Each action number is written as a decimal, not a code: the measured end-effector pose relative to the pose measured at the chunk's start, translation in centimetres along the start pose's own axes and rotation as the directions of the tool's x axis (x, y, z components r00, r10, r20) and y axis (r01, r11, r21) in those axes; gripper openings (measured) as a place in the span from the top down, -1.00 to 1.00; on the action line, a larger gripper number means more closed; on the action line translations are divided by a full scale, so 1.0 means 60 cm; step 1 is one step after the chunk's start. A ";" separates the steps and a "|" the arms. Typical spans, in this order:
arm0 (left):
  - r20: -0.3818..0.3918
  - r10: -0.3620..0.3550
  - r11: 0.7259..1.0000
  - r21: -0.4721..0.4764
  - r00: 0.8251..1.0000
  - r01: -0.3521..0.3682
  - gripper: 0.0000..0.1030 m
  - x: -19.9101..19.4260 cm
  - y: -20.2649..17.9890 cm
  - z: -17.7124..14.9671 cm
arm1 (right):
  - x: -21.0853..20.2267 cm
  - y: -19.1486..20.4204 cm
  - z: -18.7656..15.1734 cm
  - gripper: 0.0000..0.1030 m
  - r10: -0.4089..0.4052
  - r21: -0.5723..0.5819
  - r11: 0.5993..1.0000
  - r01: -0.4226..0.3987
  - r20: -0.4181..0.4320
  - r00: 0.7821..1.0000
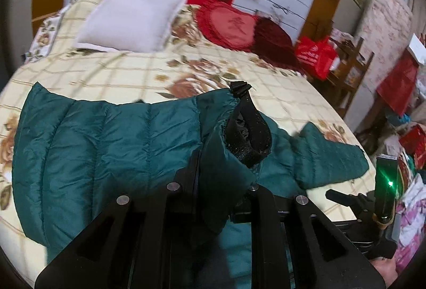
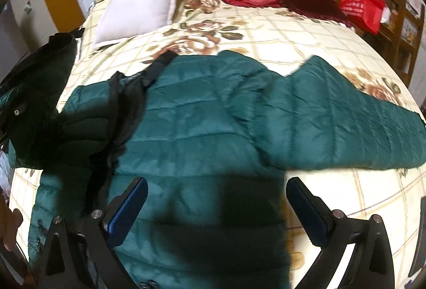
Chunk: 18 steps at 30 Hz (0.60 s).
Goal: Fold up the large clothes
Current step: 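Carry the sleeve across the jacket body with the left gripper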
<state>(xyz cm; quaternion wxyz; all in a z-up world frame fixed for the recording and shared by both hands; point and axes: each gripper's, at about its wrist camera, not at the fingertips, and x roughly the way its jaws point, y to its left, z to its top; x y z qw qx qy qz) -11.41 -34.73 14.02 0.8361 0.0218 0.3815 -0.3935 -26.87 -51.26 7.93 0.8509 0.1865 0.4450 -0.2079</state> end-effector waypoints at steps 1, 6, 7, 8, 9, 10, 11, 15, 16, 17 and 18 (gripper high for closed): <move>-0.009 -0.012 1.000 0.001 1.000 0.012 0.71 0.005 -0.006 -0.003 | 0.001 -0.006 -0.001 -1.00 -0.007 0.003 1.000 0.007 -0.001 1.000; -0.046 -0.046 0.999 0.016 0.998 0.047 0.71 0.044 -0.036 -0.019 | 0.003 -0.039 -0.009 -1.00 -0.024 0.028 0.999 0.024 -0.009 1.000; -0.059 -0.055 0.998 0.012 0.997 0.056 0.71 0.054 -0.038 -0.023 | 0.004 -0.042 -0.010 -1.00 -0.020 0.035 0.999 0.020 -0.012 1.000; -0.076 -0.067 0.998 -0.002 0.995 0.068 0.71 0.065 -0.038 -0.027 | 0.005 -0.045 -0.011 -1.00 -0.014 0.042 0.999 0.015 -0.016 1.000; -0.091 -0.082 0.997 -0.018 0.993 0.080 0.71 0.074 -0.036 -0.032 | 0.005 -0.049 -0.012 -1.00 -0.004 0.053 0.999 0.005 -0.021 1.000; -0.103 -0.097 0.995 -0.034 0.990 0.094 0.71 0.082 -0.033 -0.035 | 0.006 -0.050 -0.013 -1.00 0.001 0.059 0.998 0.000 -0.024 1.000; -0.118 -0.122 0.992 -0.060 0.985 0.115 0.71 0.091 -0.029 -0.040 | 0.005 -0.050 -0.013 -1.00 0.007 0.062 0.998 -0.005 -0.025 1.000; -0.143 -0.233 0.962 -0.182 0.962 0.206 0.71 0.109 -0.012 -0.054 | 0.005 -0.051 -0.013 -1.00 0.041 0.088 0.995 -0.038 -0.036 0.999; -0.151 -0.248 0.958 -0.185 0.957 0.219 0.68 0.110 -0.011 -0.055 | 0.003 -0.052 -0.013 -1.00 0.045 0.097 0.994 -0.041 -0.032 0.998; -0.158 -0.263 0.955 -0.179 0.952 0.235 0.64 0.108 -0.011 -0.055 | -0.001 -0.053 -0.012 -1.00 0.047 0.104 0.994 -0.044 -0.025 0.999; -0.160 -0.274 0.953 -0.175 0.948 0.246 0.61 0.103 -0.012 -0.053 | -0.003 -0.053 -0.011 -1.00 0.049 0.109 0.993 -0.046 -0.019 0.999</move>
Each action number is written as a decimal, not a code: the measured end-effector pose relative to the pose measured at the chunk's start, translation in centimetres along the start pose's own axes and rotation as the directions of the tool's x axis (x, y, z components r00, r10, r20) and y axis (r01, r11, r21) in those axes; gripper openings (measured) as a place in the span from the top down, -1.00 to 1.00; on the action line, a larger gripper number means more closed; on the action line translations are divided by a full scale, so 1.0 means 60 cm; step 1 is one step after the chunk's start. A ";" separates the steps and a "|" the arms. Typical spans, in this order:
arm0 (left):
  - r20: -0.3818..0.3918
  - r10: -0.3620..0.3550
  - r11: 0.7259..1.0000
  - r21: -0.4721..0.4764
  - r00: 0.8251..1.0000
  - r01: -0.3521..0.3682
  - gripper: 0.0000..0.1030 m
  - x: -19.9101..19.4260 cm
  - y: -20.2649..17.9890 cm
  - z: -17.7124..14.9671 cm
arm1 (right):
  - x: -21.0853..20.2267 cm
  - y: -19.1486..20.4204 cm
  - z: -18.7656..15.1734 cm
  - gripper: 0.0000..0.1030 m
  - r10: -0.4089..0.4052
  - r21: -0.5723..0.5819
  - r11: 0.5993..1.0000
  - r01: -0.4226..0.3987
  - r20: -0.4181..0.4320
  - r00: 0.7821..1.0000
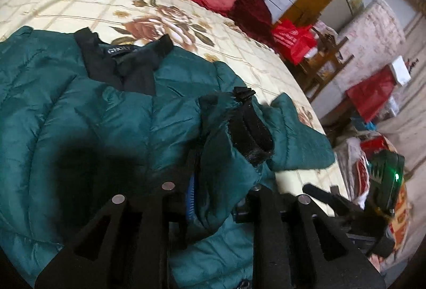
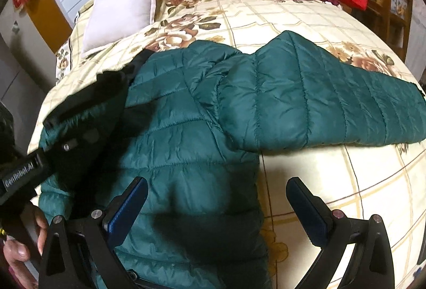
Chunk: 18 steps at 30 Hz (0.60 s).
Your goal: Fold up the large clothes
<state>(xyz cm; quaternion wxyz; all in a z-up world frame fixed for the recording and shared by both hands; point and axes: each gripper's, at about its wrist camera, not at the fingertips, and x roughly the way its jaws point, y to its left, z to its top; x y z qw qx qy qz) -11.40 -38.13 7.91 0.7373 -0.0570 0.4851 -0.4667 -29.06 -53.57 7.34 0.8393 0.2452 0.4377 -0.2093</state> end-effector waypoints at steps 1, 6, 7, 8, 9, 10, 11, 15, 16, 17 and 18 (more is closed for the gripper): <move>-0.003 -0.024 1.000 0.007 1.000 0.024 0.52 -0.008 -0.002 0.000 | -0.003 0.000 0.001 -1.00 0.002 0.007 1.000 -0.002 0.004 1.000; 0.020 -0.159 0.987 -0.004 0.987 0.159 -0.17 -0.070 -0.005 -0.001 | -0.009 0.006 0.010 -1.00 0.063 0.060 0.996 -0.063 0.010 0.998; 0.023 -0.162 0.987 -0.002 0.987 0.162 -0.22 -0.081 -0.004 -0.001 | -0.008 0.012 0.011 -1.00 0.083 0.064 0.994 -0.083 0.009 0.997; 0.023 -0.161 0.987 0.001 0.987 0.161 -0.22 -0.093 -0.001 -0.001 | -0.007 0.019 0.012 -1.00 0.100 0.064 0.993 -0.100 0.007 0.995; 0.021 -0.157 0.988 0.004 0.987 0.157 -0.22 -0.108 0.004 -0.003 | -0.005 0.024 0.013 -1.00 0.113 0.062 0.992 -0.113 0.003 0.994; 0.017 -0.137 0.991 0.011 0.990 0.136 -0.22 -0.126 0.011 -0.006 | -0.002 0.032 0.013 -1.00 0.120 0.058 0.991 -0.120 -0.003 0.993; 0.019 -0.093 0.995 0.023 0.995 0.093 -0.22 -0.144 0.019 -0.011 | 0.001 0.037 0.013 -1.00 0.123 0.054 0.991 -0.122 -0.007 0.992; 0.068 0.131 0.987 0.089 0.989 -0.137 -0.22 -0.207 0.054 -0.031 | 0.023 0.075 0.013 -1.00 0.130 0.007 0.992 -0.129 -0.032 0.991; 0.087 0.175 0.978 0.101 0.981 -0.184 -0.22 -0.223 0.063 -0.035 | 0.031 0.087 0.014 -1.00 0.130 -0.013 0.991 -0.131 -0.037 0.991; 0.103 0.216 0.968 0.107 0.971 -0.226 -0.22 -0.234 0.074 -0.040 | 0.041 0.099 0.015 -1.00 0.127 -0.033 0.991 -0.128 -0.044 0.991; 0.114 0.248 0.960 0.108 0.962 -0.260 -0.22 -0.243 0.085 -0.042 | 0.053 0.108 0.015 -0.92 0.115 -0.049 0.992 -0.118 -0.053 0.992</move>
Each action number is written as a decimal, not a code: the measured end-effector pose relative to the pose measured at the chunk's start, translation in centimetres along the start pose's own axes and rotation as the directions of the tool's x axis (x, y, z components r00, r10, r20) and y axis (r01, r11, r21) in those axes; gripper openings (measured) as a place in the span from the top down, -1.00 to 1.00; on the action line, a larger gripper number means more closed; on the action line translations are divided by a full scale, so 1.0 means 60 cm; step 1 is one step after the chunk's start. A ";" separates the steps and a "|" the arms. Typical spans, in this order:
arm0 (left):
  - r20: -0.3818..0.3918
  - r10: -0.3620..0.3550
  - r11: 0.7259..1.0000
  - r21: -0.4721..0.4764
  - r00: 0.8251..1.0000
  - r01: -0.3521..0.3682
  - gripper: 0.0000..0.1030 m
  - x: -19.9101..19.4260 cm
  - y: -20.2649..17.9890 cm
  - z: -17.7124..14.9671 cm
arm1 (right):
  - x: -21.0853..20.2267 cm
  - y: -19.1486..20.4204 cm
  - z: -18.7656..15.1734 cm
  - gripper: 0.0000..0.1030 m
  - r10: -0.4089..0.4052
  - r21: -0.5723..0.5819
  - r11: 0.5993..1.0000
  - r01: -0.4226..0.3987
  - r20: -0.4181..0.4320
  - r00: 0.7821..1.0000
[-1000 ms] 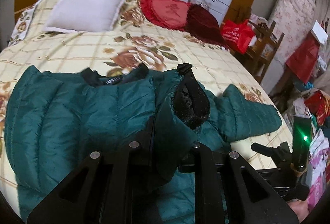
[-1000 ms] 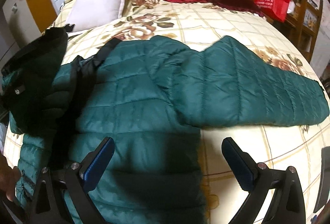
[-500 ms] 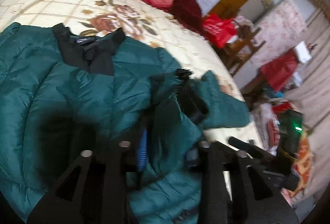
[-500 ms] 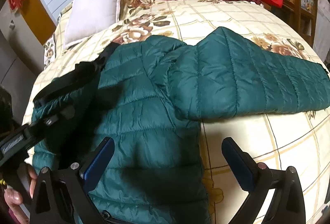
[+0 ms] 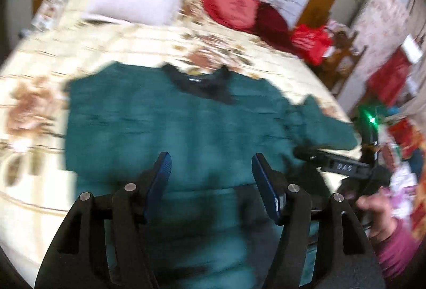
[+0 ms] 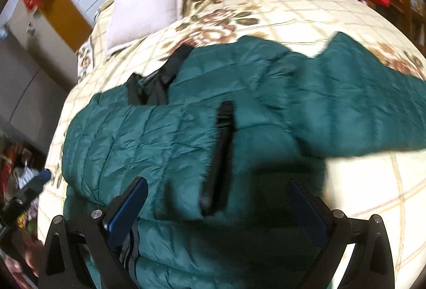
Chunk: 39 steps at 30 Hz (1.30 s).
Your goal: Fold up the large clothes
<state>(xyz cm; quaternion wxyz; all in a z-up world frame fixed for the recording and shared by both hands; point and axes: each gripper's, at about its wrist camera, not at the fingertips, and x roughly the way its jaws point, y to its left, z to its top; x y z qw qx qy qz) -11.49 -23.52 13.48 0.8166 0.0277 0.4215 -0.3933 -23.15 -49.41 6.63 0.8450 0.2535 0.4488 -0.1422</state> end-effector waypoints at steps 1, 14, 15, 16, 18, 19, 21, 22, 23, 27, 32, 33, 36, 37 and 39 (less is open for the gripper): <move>0.006 0.026 1.000 -0.001 1.000 -0.026 -0.22 -0.007 0.012 -0.002 | 0.017 0.010 0.002 -0.83 -0.019 -0.015 1.000 0.019 -0.019 1.000; 0.035 0.184 0.974 -0.140 0.982 -0.177 -0.22 0.003 0.128 0.006 | -0.014 0.039 0.080 0.68 -0.184 -0.114 0.970 0.214 0.228 0.956; 0.032 0.189 0.972 -0.148 0.981 -0.183 -0.22 0.009 0.130 0.008 | -0.005 0.036 0.090 0.68 -0.217 -0.116 0.962 0.249 0.238 0.947; 0.025 0.198 0.968 -0.161 0.980 -0.192 -0.22 0.022 0.131 0.008 | 0.007 0.032 0.096 0.68 -0.248 -0.116 0.953 0.281 0.238 0.939; 0.011 0.206 0.963 -0.178 0.978 -0.201 -0.22 0.041 0.134 0.006 | 0.036 0.017 0.104 0.69 -0.287 -0.102 0.944 0.312 0.206 0.935; 0.001 0.211 0.961 -0.185 0.978 -0.207 -0.22 0.053 0.135 0.006 | 0.060 0.005 0.105 0.69 -0.302 -0.081 0.944 0.319 0.172 0.938; -0.015 0.220 0.957 -0.193 0.975 -0.218 -0.22 0.070 0.135 0.009 | 0.076 -0.007 0.101 0.68 -0.324 -0.062 0.940 0.336 0.151 0.934; -0.017 0.223 0.955 -0.197 0.975 -0.222 -0.22 0.074 0.135 0.011 | 0.078 -0.011 0.099 0.68 -0.315 -0.062 0.943 0.327 0.151 0.937; -0.017 0.225 0.954 -0.202 0.974 -0.223 -0.22 0.077 0.135 0.012 | 0.074 -0.013 0.096 0.68 -0.298 -0.063 0.949 0.310 0.149 0.943; -0.003 0.233 0.950 -0.212 0.973 -0.228 -0.22 0.089 0.132 0.024 | 0.025 -0.008 0.092 0.10 -0.224 -0.042 0.971 0.234 0.164 0.961; -0.009 0.266 0.946 -0.188 0.964 -0.263 -0.22 0.123 0.119 0.034 | -0.009 0.076 0.083 -0.27 -0.141 -0.172 0.968 0.181 0.222 0.965; -0.019 0.275 0.945 -0.179 0.961 -0.274 -0.22 0.134 0.115 0.033 | 0.002 0.094 0.079 -0.26 -0.127 -0.210 0.963 0.169 0.200 0.972; -0.029 0.297 0.941 -0.162 0.954 -0.298 -0.22 0.150 0.109 0.030 | 0.050 0.125 0.073 -0.26 -0.098 -0.267 0.955 0.128 0.122 0.988; -0.032 0.309 0.938 -0.153 0.951 -0.310 -0.22 0.155 0.108 0.029 | 0.064 0.126 0.073 -0.26 -0.110 -0.268 0.954 0.138 0.117 0.987; -0.038 0.324 0.935 -0.139 0.945 -0.326 -0.22 0.163 0.105 0.027 | 0.092 0.121 0.074 -0.26 -0.155 -0.251 0.951 0.182 0.122 0.980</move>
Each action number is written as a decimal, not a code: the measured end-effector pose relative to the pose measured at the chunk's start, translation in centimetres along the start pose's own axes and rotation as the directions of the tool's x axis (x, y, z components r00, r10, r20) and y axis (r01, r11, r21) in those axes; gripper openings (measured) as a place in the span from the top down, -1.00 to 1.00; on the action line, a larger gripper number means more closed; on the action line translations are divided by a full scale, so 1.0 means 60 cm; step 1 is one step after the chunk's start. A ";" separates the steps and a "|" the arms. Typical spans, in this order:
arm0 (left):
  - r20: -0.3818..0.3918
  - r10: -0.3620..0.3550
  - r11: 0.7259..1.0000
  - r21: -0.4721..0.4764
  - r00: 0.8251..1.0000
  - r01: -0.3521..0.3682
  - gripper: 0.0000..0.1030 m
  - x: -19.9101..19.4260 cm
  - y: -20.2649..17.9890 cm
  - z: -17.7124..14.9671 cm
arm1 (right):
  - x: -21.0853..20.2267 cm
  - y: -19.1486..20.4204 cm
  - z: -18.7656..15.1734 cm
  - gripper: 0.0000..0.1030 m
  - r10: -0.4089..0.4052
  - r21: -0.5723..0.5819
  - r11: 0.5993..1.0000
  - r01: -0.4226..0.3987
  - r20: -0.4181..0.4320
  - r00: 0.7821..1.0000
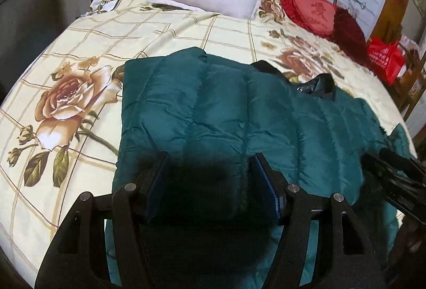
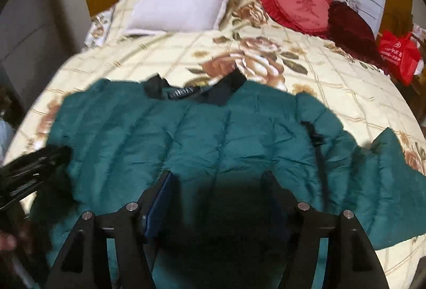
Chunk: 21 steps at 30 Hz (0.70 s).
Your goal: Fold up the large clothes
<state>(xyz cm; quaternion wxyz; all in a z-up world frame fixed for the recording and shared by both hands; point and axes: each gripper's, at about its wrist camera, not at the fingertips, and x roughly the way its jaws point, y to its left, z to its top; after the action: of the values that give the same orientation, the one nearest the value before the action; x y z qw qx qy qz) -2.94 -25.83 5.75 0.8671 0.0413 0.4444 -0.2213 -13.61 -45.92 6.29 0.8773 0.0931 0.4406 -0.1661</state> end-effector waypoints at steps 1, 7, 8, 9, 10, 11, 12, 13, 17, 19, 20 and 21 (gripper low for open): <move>-0.001 0.004 1.000 0.004 1.000 -0.004 -0.22 0.003 -0.001 -0.001 | 0.018 -0.006 0.002 -0.26 -0.025 0.019 0.999 0.025 -0.005 1.000; -0.011 0.003 1.000 0.000 1.000 -0.003 -0.23 0.016 -0.002 -0.003 | 0.054 -0.039 0.003 -0.27 -0.011 0.088 0.996 0.016 -0.059 0.998; -0.012 0.004 1.000 -0.001 1.000 -0.004 -0.23 0.017 -0.002 -0.003 | 0.045 -0.038 0.003 -0.26 -0.011 0.078 0.997 0.016 -0.065 0.998; -0.012 0.004 1.000 0.000 1.000 -0.004 -0.23 0.017 -0.003 -0.004 | 0.033 -0.040 0.004 -0.26 -0.011 0.070 0.997 0.015 -0.061 0.998; -0.011 0.004 1.000 0.000 1.000 -0.004 -0.23 0.017 -0.003 -0.004 | 0.014 -0.044 0.001 -0.26 -0.013 0.066 0.998 0.016 -0.039 0.999; -0.011 0.004 1.000 0.000 1.000 -0.004 -0.23 0.017 -0.003 -0.004 | -0.006 -0.048 -0.005 -0.26 -0.018 0.062 0.998 0.019 -0.016 1.000; -0.009 0.005 1.000 0.000 1.000 -0.005 -0.23 0.017 -0.003 -0.004 | -0.020 -0.052 -0.010 -0.26 -0.025 0.060 0.998 0.025 -0.002 1.000; -0.009 0.005 1.000 0.001 1.000 -0.005 -0.24 0.017 -0.003 -0.003 | -0.030 -0.057 -0.016 -0.26 -0.031 0.061 0.998 0.030 0.007 0.999; 0.001 0.019 1.000 0.011 1.000 -0.019 -0.29 0.021 -0.006 -0.005 | -0.021 -0.075 -0.039 -0.27 -0.043 0.075 0.996 0.044 -0.027 0.999; 0.005 0.021 1.000 0.019 1.000 -0.021 -0.36 0.023 -0.009 -0.007 | 0.013 -0.082 -0.053 -0.27 -0.058 0.070 0.996 0.064 -0.086 0.995; 0.007 0.023 0.999 0.029 1.000 -0.023 -0.40 0.025 -0.012 -0.006 | 0.017 -0.085 -0.056 -0.29 -0.055 0.075 0.995 0.061 -0.081 0.995; 0.006 0.030 0.999 0.038 1.000 -0.030 -0.40 0.025 -0.015 -0.008 | 0.017 -0.088 -0.056 -0.31 -0.058 0.087 0.994 0.064 -0.071 0.996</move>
<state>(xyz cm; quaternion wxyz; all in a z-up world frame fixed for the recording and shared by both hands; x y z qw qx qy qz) -2.92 -27.01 4.36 0.8706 0.0640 0.4369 -0.2171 -17.50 -50.01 3.39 0.8511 0.1241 0.4653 -0.2091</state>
